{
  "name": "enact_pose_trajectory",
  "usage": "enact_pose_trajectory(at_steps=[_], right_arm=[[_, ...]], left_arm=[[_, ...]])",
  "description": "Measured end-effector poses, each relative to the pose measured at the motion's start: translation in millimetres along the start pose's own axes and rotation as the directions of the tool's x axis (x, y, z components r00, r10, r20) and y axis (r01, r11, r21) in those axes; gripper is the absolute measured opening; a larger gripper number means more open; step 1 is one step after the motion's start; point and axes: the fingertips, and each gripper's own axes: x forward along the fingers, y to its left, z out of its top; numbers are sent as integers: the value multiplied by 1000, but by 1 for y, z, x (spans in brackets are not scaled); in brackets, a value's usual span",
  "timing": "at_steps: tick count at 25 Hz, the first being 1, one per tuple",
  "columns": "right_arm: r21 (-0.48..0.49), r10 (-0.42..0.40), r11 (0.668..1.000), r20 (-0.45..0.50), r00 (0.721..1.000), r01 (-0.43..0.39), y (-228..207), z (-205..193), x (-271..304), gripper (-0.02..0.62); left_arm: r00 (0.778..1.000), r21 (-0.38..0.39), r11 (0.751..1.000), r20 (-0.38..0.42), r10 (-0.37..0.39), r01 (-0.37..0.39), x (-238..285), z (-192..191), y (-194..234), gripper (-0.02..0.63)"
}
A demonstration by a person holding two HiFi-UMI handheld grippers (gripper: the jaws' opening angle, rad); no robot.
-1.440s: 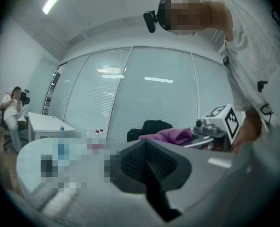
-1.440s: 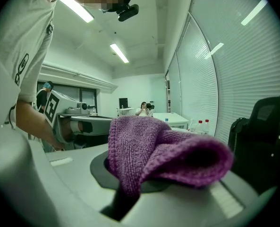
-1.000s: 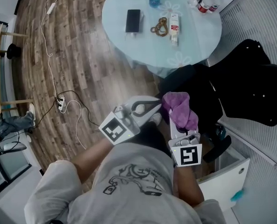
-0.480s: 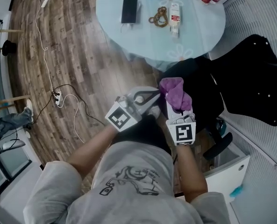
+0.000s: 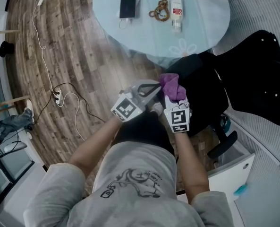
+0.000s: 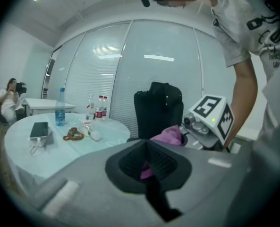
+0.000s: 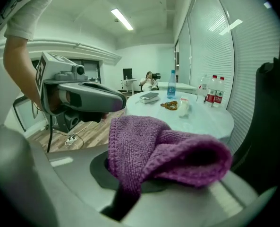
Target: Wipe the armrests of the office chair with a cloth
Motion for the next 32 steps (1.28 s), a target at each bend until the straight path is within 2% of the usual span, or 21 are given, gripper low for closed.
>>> enact_pose_trajectory(at_steps=[4,11,14,19,32], right_arm=[[1,19,1000,-37,999,-19,5,-24,15,31],[-63,47,997,-4,999,-47,6,-26,17,31],[-73,29,997,-13,999,-30,-1,-27,16,31],[-37,-17,999,-22,1000,16,-34,-29,17,31],[-51,-104,994,-47,993,102,-150,-29,30,30]], left_arm=[[1000,-20,1000,-13,-16,16,4,-8,0,2],[999,-46,999,-21,-29,28,4,-13,-1,2],[999,-50,998,-28,-36,35,5,-14,-3,2],[998,-51,998,-42,-44,42,6,-13,-6,2],[997,-62,997,-59,-42,39,5,-18,-2,2]])
